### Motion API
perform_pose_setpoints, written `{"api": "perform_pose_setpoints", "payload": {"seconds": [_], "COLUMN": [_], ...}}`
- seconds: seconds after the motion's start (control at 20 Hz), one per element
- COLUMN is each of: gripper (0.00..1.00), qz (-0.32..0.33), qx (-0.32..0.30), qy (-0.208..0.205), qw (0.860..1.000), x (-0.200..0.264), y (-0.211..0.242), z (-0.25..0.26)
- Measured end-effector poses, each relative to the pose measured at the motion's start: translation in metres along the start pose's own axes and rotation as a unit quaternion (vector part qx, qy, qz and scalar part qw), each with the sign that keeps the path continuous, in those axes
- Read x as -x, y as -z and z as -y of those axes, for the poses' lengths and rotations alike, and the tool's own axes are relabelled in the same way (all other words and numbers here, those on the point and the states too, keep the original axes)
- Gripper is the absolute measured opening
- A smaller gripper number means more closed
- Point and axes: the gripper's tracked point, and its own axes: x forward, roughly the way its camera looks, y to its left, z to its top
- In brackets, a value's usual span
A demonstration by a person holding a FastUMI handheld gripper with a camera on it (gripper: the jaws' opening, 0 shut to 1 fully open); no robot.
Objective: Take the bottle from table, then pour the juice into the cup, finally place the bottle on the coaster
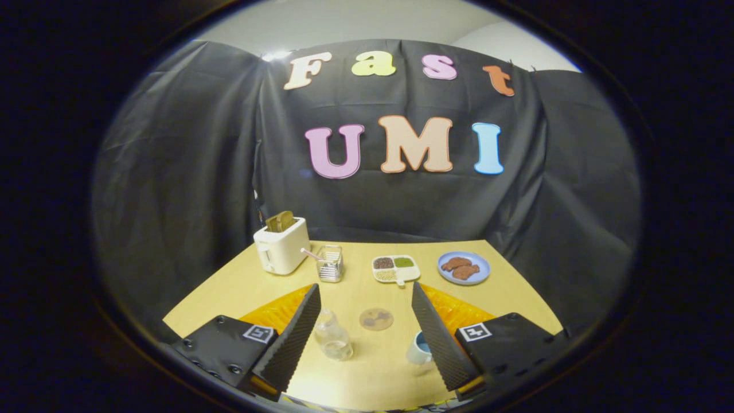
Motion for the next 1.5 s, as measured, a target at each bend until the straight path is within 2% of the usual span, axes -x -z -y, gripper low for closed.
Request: {"api": "perform_pose_setpoints", "payload": {"seconds": [0.6, 1.5], "gripper": [1.00, 1.00], "qz": [-0.074, -0.162], "qx": [-0.010, -0.006], "qy": [0.000, 0.047], "qw": [0.997, 0.986], "x": [0.011, -0.083], "y": [0.083, 0.170], "z": [-0.030, -0.058]}}
